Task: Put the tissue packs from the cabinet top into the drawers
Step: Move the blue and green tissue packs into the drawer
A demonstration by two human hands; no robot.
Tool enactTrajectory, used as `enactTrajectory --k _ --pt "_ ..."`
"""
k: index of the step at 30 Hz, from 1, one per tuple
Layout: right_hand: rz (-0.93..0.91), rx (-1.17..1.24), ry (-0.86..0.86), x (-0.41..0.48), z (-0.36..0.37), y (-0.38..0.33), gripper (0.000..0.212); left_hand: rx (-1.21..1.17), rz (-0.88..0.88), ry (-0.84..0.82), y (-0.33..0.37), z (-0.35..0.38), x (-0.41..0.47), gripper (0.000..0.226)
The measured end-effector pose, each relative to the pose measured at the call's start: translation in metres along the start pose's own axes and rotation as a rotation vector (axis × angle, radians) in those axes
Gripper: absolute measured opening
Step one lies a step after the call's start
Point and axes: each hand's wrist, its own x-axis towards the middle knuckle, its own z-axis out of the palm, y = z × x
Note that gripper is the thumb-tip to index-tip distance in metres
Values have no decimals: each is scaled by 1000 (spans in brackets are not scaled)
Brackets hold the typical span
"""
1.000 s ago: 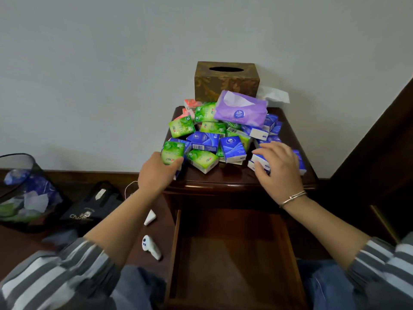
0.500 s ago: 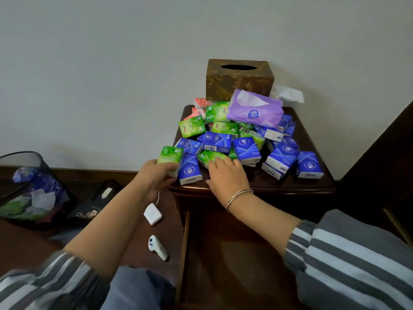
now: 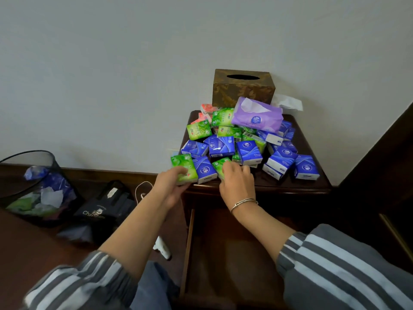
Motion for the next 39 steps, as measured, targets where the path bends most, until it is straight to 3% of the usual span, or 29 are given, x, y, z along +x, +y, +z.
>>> enactTrajectory --k 4,7,9,11,14,16,19,21,26,28,33,36,39 --pt "262 505 140 -17 -17 -3 28 -20 61 29 -4 -6 -13 36" --pt "184 756 231 -27 -36 -29 27 55 89 -84 -11 -2 -23 41" --pt "52 716 179 -31 -41 -46 28 -19 37 -190 -12 5 -31 32" --pt "12 686 82 -31 -43 -54 33 -99 -21 -264 -9 3 -33 44" --pt "-17 905 -135 -33 -41 -53 42 -19 -30 -320 -4 -11 -30 41" --pt "-58 981 -179 -33 -38 -48 40 36 -2 -278 -7 -22 -25 39" --pt "16 792 24 -19 -29 -34 31 -21 61 -120 -9 -34 -15 33" --pt "87 603 70 -3 -24 -23 28 -62 90 -71 -8 -42 -8 33" --pt "-57 192 172 38 -19 -6 35 -27 86 -152 -12 -42 6 36" --pt "-159 19 137 57 -21 -2 43 -35 85 -184 -12 -36 11 41" --pt "-284 -348 -149 90 -18 -1 62 -62 64 -160 -17 -28 21 49" --pt "-298 -443 -123 99 -16 2 59 -56 69 -164 -18 -30 27 49" --pt "-260 -360 -53 102 -22 7 56 -23 73 -172 -20 -31 30 49"
